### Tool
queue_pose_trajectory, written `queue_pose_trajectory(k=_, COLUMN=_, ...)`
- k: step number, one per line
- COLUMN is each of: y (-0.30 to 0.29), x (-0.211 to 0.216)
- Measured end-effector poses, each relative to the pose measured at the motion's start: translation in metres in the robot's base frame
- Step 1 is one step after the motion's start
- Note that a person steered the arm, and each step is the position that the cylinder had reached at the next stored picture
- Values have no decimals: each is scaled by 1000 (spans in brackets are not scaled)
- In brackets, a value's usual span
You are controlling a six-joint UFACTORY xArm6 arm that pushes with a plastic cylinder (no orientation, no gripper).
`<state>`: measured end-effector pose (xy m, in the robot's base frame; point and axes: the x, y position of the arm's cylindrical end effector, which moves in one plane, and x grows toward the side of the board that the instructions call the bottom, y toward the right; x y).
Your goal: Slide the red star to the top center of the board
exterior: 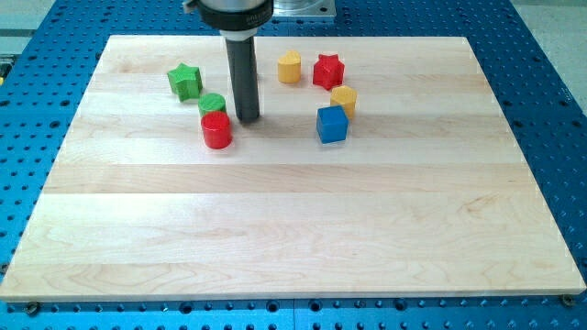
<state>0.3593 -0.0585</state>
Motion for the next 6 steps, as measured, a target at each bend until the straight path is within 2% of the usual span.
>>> queue_pose_trajectory(k=1, y=-35, x=17)
queue_pose_trajectory(k=3, y=-50, x=11)
queue_pose_trajectory(k=5, y=72, x=-36)
queue_pose_trajectory(k=6, y=106, x=-37)
